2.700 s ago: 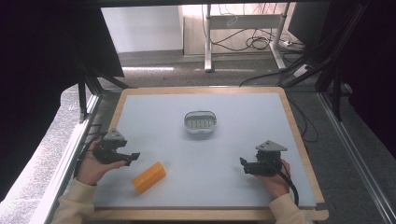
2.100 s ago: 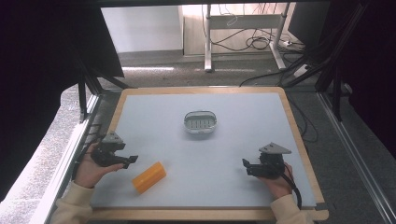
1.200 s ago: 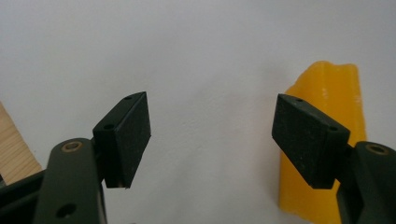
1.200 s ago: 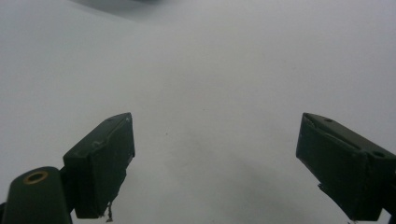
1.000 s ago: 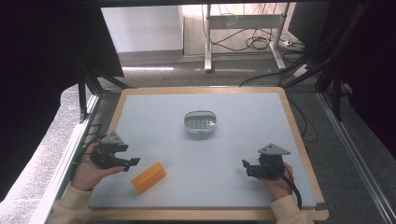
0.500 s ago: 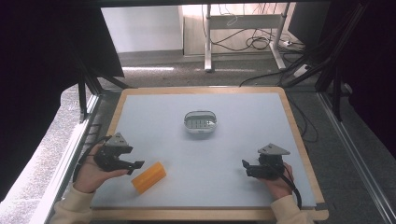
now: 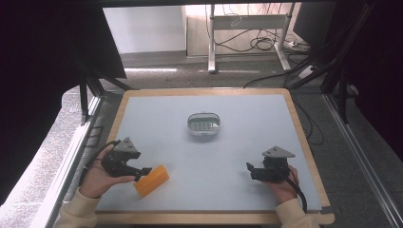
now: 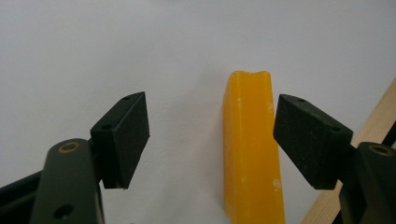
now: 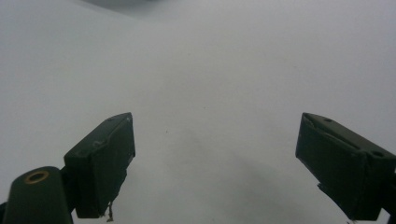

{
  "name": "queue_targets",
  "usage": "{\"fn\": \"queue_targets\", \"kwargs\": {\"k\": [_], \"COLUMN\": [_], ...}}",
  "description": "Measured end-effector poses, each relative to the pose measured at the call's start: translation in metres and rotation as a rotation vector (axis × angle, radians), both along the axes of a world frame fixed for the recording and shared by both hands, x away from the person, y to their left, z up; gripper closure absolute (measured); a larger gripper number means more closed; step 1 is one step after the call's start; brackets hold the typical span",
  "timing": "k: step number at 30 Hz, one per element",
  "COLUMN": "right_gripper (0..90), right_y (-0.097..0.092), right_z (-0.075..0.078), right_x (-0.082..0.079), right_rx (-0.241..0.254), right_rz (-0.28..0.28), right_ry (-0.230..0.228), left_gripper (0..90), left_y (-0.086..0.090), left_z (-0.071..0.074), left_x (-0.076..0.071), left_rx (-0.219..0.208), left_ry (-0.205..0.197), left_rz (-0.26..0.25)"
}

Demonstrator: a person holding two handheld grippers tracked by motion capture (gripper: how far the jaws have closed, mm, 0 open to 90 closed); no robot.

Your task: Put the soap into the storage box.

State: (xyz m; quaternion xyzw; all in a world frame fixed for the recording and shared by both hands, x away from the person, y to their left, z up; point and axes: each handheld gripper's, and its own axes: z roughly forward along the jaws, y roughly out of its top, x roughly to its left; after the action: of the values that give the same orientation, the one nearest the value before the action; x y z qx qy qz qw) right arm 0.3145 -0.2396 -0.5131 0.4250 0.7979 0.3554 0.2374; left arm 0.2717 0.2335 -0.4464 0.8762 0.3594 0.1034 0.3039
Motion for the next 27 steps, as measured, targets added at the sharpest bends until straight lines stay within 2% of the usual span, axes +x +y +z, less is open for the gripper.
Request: {"fn": "queue_targets", "kwargs": {"k": [27], "right_gripper": [12.6], "right_y": [0.001], "right_z": [-0.001], "right_x": [0.0], "right_rx": [-0.016], "right_rz": [0.001], "right_ry": [-0.002], "left_gripper": [26.6], "left_y": [-0.023], "left_z": [-0.019], "left_x": [0.001], "left_rx": [0.047], "left_ry": [0.077], "left_rz": [-0.037]}}
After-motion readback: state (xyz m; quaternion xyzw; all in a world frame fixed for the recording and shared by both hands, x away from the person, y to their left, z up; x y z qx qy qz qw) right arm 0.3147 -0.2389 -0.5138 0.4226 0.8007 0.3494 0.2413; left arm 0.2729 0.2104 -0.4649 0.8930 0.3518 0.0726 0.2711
